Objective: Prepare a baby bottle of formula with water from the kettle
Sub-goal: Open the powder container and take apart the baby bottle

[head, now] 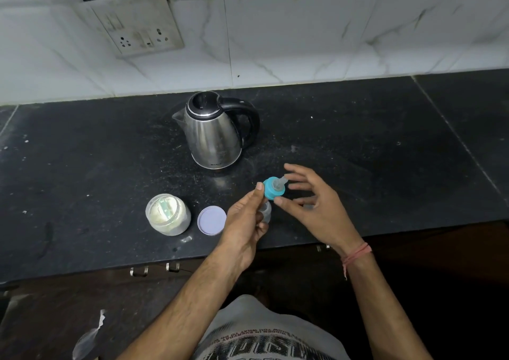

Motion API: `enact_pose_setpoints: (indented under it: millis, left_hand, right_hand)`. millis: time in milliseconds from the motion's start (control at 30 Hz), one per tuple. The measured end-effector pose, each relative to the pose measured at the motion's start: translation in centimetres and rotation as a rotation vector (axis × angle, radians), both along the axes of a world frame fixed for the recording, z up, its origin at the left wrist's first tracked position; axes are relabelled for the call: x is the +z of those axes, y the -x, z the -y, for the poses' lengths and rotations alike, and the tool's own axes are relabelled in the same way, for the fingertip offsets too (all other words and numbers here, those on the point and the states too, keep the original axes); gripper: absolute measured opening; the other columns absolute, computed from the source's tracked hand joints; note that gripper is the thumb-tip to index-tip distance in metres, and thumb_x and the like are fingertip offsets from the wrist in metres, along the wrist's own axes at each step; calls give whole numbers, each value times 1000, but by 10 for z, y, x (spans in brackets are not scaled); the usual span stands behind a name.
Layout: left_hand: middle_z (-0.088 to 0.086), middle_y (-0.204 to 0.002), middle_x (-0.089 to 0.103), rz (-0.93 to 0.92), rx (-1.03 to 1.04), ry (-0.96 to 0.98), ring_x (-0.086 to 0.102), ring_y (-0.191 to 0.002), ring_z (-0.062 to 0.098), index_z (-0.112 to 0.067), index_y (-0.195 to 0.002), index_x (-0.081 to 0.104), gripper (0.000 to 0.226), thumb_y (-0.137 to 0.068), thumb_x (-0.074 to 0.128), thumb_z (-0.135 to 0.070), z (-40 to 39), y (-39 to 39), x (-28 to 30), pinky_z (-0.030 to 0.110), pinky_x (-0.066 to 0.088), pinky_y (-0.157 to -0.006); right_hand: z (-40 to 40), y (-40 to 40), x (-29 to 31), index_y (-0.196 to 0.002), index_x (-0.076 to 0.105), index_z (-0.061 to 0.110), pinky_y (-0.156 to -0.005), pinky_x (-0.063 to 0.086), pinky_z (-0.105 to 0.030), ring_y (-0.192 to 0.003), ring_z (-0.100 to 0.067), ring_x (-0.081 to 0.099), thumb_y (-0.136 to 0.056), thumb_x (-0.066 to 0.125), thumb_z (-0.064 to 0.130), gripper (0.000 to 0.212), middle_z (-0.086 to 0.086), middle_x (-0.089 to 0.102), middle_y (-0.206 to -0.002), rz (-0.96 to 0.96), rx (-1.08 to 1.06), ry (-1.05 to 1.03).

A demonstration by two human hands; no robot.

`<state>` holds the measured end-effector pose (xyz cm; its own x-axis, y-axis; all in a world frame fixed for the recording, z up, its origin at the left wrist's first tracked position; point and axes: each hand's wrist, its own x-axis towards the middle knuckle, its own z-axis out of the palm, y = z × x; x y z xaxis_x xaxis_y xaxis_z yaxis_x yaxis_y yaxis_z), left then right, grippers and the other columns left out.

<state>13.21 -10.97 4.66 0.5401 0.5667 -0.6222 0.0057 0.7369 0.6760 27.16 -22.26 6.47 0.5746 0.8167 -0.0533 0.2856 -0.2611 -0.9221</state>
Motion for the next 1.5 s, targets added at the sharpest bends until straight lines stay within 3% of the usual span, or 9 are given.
enact_pose_setpoints:
  millis: [167, 267, 333, 500, 567, 667, 1067, 1300, 1500]
  left_hand:
    - [-16, -82, 72, 27, -78, -55, 44, -62, 3, -24, -115, 86, 29, -105, 74, -48, 6, -1, 0, 17, 43, -57]
    - [-10, -107, 85, -23, -81, -152, 53, -62, 2, -22, -119, 86, 23, -105, 77, -39, 4, 3, 1, 19, 51, -57]
    - [-3, -104, 85, -67, -7, -266, 60, -62, 3, -21, -117, 85, 16, -103, 81, -28, -1, 7, -5, 19, 50, -55]
    - [-4, -109, 84, -153, 27, -491, 77, -92, 11, -30, -118, 82, 37, -86, 98, -24, -13, 18, -25, 23, 62, -87]
    - [-5, -112, 81, -190, 17, -523, 66, -78, -2, -32, -119, 80, 42, -84, 100, -23, -13, 19, -31, 13, 56, -74]
    - [-8, -114, 79, -249, -20, -611, 48, -59, 0, -34, -119, 76, 50, -78, 103, -27, -12, 24, -43, 14, 50, -64]
    - [-11, -127, 71, -306, -155, -765, 50, -58, 1, -44, -126, 69, 79, -61, 111, -31, -17, 35, -64, 16, 49, -58]
    - [-15, -133, 67, -286, -139, -814, 56, -72, -1, -50, -130, 66, 91, -53, 113, -40, -23, 36, -61, 21, 55, -71]
    - [-17, -139, 62, -224, -88, -888, 59, -97, -1, -50, -141, 60, 105, -52, 114, -42, -43, 33, -37, 17, 53, -85]
  right_hand:
    - [-5, 7, 3, -134, 75, 30, -92, 63, -23, -119, -2, 70, -99, 82, 21, 37, 17, 70, -132, 180, -35, -64]
    - [1, 1, -8, -127, 76, 31, -90, 62, -22, -116, -3, 70, -100, 81, 20, 30, 18, 71, -128, 220, -107, -41]
    - [5, -5, -18, -126, 75, 34, -90, 62, -25, -114, -1, 70, -99, 81, 22, 30, 20, 71, -127, 260, -149, 28]
    - [9, -10, -53, -130, 70, 33, -107, 59, -35, -126, -9, 65, -99, 80, 13, 38, 11, 69, -136, 347, -104, 302]
    - [6, -9, -65, -132, 69, 35, -112, 58, -43, -130, -11, 63, -99, 78, 11, 42, 11, 68, -137, 335, -78, 372]
    - [1, -6, -75, -132, 68, 39, -113, 57, -43, -129, -12, 63, -99, 77, 9, 45, 11, 67, -136, 321, -64, 401]
    - [-8, -3, -80, -137, 66, 38, -111, 57, -43, -132, -17, 65, -99, 78, 11, 49, 9, 68, -142, 340, 34, 489]
    - [-12, -2, -63, -143, 64, 35, -114, 46, -33, -141, -13, 52, -101, 74, 18, 46, 11, 61, -148, 418, 13, 382]
    - [-34, -5, -43, -135, 70, 32, -108, 56, -44, -131, -8, 56, -102, 72, 22, 35, 17, 64, -137, 410, -24, 187]
